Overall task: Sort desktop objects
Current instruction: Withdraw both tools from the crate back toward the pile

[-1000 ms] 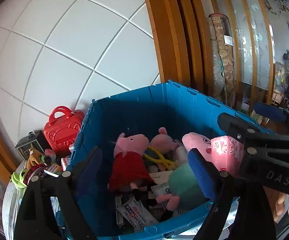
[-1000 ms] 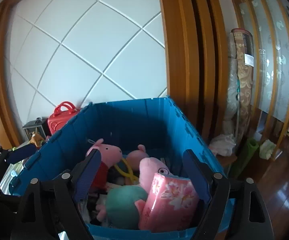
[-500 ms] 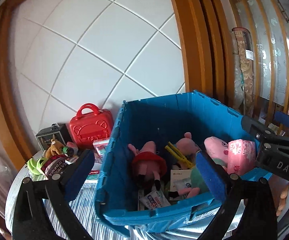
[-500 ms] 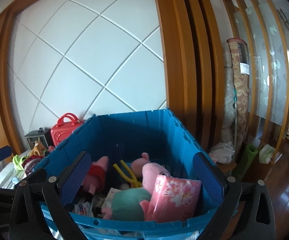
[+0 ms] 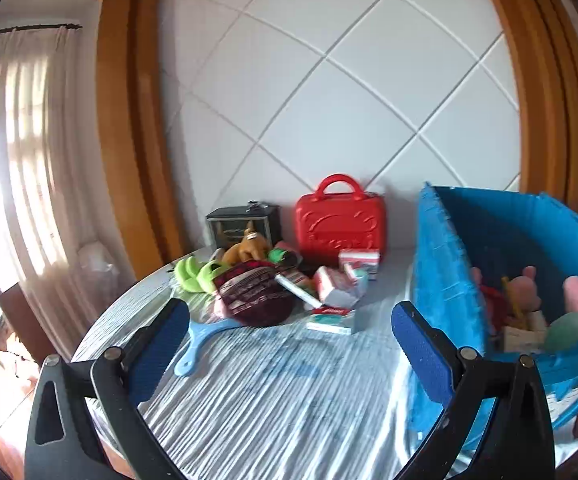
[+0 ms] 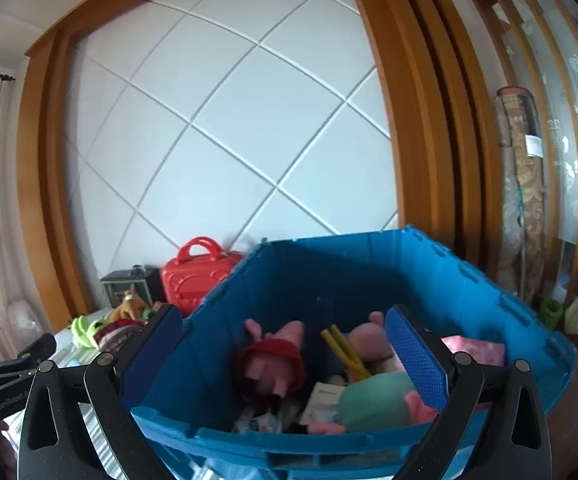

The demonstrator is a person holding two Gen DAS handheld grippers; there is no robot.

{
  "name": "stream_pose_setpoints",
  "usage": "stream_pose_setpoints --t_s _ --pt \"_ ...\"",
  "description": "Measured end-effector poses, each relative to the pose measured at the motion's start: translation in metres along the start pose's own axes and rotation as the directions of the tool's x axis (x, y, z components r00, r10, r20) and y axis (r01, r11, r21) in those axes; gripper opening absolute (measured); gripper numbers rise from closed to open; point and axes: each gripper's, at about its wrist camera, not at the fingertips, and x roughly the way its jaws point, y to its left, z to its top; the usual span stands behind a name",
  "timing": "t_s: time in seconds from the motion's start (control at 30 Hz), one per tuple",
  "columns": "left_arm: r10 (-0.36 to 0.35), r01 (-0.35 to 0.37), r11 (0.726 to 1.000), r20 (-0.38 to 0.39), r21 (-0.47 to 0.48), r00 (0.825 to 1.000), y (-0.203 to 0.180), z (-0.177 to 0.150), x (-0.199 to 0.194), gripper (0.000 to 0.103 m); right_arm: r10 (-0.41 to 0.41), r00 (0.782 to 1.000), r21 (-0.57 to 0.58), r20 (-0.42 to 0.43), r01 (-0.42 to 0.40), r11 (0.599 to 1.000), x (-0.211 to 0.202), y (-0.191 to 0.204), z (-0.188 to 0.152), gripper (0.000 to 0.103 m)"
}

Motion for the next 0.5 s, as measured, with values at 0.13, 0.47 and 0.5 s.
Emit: stream_pose_setpoints --t_s 0.13,0.47,0.5 --pt "0.095 -0.098 0.993 -0.044 -0.071 0.994 0.039 -0.018 0.018 0.103 0.082 0.997 0.006 0.004 -0.082 0.997 0.008 0.029 -0.009 0.103" --pt "0.125 -0.134 0.986 -0.101 -0.096 0.987 0.078 -0.039 0.040 0.103 0.219 0.975 -0.053 0.038 -0.216 0.975 0.016 0.105 -0.017 0.103" --pt "0.119 -0.129 0.987 -0.102 -0.094 0.988 0.080 -0.039 0.044 0.103 0.229 0.973 -0.067 0.040 -0.226 0.972 0.017 0.113 -0.017 0.103"
